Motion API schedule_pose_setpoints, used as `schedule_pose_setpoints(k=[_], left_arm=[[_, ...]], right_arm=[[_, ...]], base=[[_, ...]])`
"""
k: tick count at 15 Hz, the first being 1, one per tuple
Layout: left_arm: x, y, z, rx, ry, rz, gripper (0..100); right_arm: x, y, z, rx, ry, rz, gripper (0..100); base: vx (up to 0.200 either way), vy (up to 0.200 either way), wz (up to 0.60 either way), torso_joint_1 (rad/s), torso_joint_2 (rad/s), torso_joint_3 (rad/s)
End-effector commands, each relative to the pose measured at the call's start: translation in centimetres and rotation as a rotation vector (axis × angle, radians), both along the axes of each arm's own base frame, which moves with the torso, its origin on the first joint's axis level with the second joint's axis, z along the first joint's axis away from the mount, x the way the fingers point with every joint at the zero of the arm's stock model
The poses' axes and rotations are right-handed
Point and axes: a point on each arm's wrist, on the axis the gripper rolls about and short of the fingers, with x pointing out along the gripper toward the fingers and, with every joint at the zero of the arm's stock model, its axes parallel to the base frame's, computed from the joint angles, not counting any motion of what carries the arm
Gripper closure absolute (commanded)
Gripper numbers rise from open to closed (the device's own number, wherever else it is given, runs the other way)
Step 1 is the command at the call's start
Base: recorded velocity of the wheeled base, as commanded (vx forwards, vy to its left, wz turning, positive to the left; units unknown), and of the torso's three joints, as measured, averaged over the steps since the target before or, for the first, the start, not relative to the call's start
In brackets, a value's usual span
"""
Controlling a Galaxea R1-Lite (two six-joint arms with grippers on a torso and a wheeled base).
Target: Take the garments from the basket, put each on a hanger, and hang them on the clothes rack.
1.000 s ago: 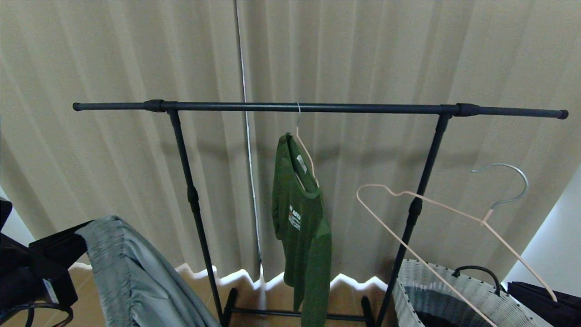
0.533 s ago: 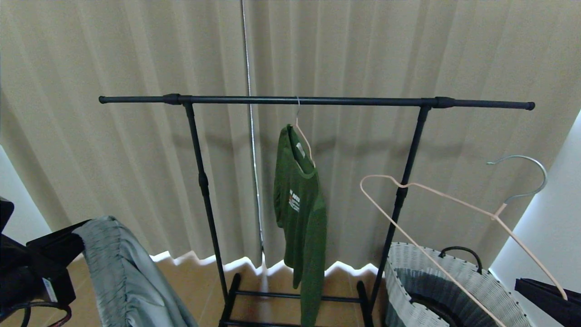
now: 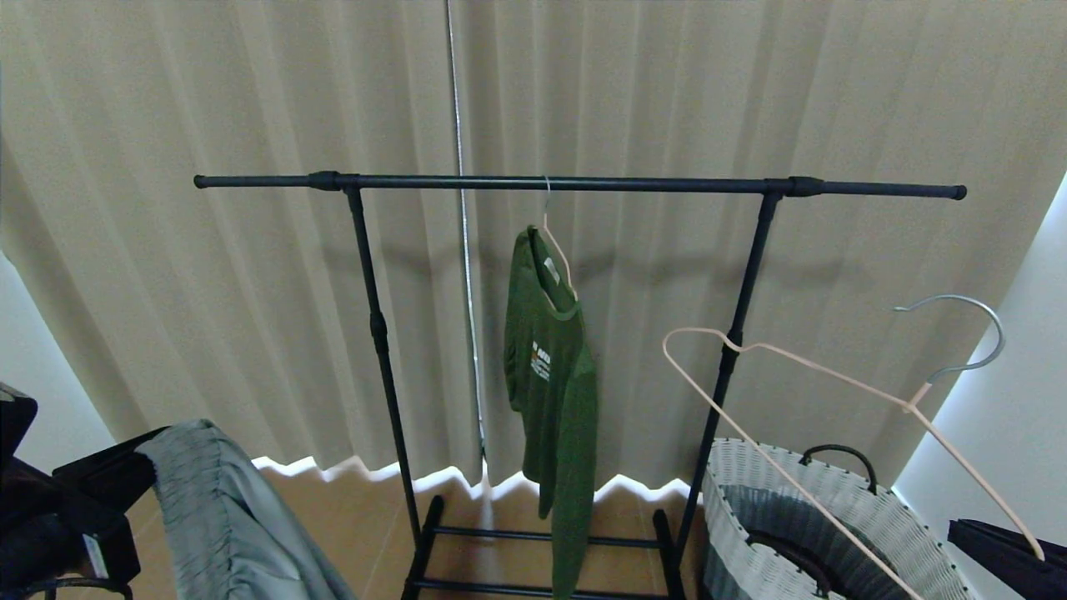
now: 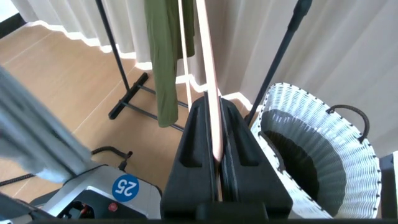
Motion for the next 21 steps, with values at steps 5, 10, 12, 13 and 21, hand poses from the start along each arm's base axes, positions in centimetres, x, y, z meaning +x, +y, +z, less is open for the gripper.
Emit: schedule_pose_setpoints(k=[5,10,12,13,21], left_arm=[[-0.6,0.1,0.1,-0.005,-0.019,0.006,100],[-0.8,0.1,-0.3,0.0,-0.011,0.005,100],[-1.1,0.0,-0.8,0.003,0.001,-0.001,100],[-1.1,0.0,-0.7,0.006,-0.003,-0.007,100],[4.8,-0.7,3.1,0.206,0.008,0.093,100]], right_arm=[[0.0,0.0,-0.1,-0.001,0.006,0.002,100],[0.0,0.0,-0.1,-0.002,0.009,0.001,100],[-0.1,0.0,0.0,0.003,-0.005,0.001,100],[-0.2,0.0,0.0,0.004,-0.005,0.004,100],[3.6,2.1,2.6,-0.003,0.038,0.124,100]], base=[[0.0,0.08,0.0,0.003,0.0,0.0],[0.0,0.16,0.0,0.004,0.0,-0.001],[0.0,0.0,0.0,0.0,0.0,0.0],[0.0,0.0,0.0,0.0,0.0,0.0],[0.0,0.0,0.0,0.0,0.0,0.0]])
